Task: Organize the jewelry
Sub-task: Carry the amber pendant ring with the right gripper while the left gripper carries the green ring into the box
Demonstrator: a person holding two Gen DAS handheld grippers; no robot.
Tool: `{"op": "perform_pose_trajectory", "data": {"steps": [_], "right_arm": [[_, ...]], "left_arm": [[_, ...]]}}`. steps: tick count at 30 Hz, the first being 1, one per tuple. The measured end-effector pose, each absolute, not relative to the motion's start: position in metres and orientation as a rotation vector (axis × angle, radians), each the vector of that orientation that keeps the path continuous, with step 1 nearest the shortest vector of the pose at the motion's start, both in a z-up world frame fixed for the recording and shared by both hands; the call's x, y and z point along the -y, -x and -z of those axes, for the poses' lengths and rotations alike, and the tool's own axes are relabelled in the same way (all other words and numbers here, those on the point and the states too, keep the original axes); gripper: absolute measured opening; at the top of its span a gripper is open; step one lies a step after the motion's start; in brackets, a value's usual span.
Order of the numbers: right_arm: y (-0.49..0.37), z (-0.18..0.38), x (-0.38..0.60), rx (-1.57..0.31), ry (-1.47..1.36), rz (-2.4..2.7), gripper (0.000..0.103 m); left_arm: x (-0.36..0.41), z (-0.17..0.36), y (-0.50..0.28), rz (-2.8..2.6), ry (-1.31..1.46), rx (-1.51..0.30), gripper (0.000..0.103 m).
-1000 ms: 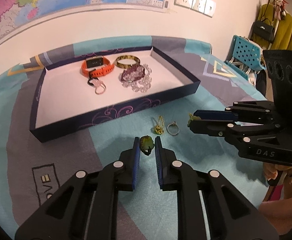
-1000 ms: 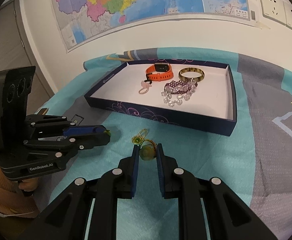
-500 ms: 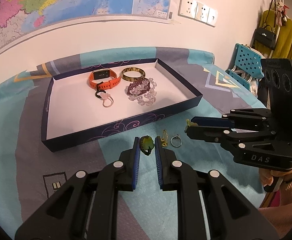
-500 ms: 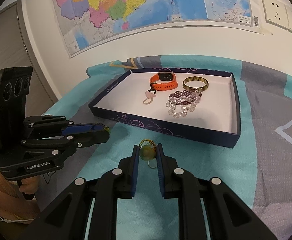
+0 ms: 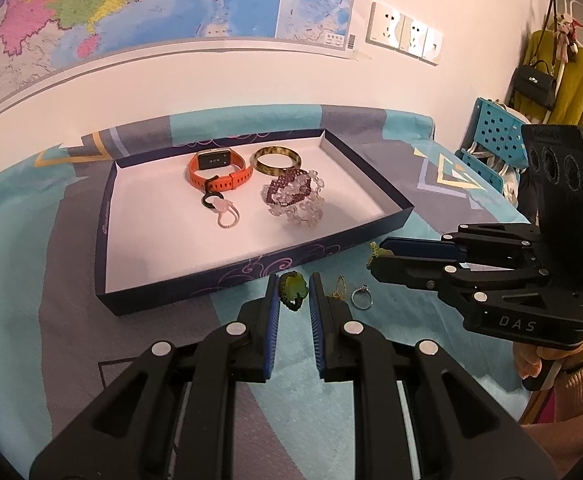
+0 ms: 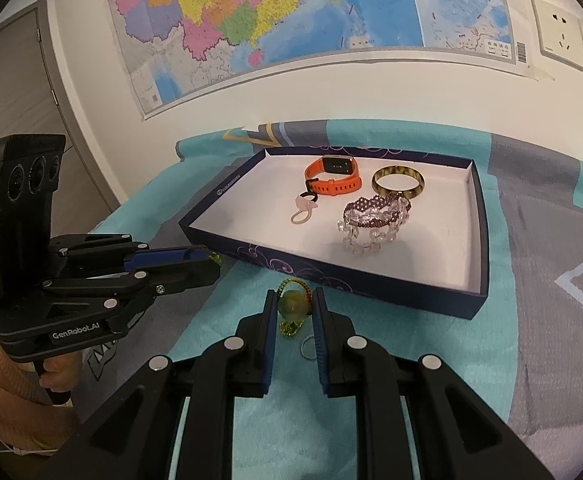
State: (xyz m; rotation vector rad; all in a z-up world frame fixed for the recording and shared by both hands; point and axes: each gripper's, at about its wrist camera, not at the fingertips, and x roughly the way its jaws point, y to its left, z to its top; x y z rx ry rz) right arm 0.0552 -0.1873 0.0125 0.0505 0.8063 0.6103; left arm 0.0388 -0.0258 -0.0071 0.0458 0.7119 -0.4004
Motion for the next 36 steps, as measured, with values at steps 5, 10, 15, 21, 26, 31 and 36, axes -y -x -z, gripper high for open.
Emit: {"op": "perform_pose_trajectory", "data": {"steps": [5,10,15,21,26,31,36], "right_arm": [[-0.060,-0.015,0.187,-0.801,-0.052,-0.609,0.016],[-0.065,-0.018,0.187,-0.792,-0.049,-0.607,0.016],[-0.068,-0.021,0.187,-0.786,-0.048,-0.607,0.016],[-0.073,-0.023,0.187,-0.777,-0.050,-0.599,0.016],[-0.077,-0.023,0.188,-0.775,-0.051,-0.593,0.016],[-0.081,-0.022,0.187,-0.773,-0.047,-0.590,0.016],[-0.086,-0.022,0.187,-0.774,-0.045,-0.587,0.016]], "left_arm": [[0.022,0.003,-0.043,0.391,-0.042,-0.701,0.015],[0.021,0.000,-0.047,0.384,-0.037,-0.692,0.015],[0.023,-0.001,-0.049,0.388,-0.042,-0.684,0.015],[0.024,-0.004,-0.052,0.385,-0.036,-0.675,0.015],[0.024,-0.005,-0.054,0.379,-0.035,-0.674,0.015],[0.022,-0.005,-0.059,0.375,-0.023,-0.676,0.015],[0.020,-0.005,-0.064,0.366,-0.018,-0.679,0.015]]}}
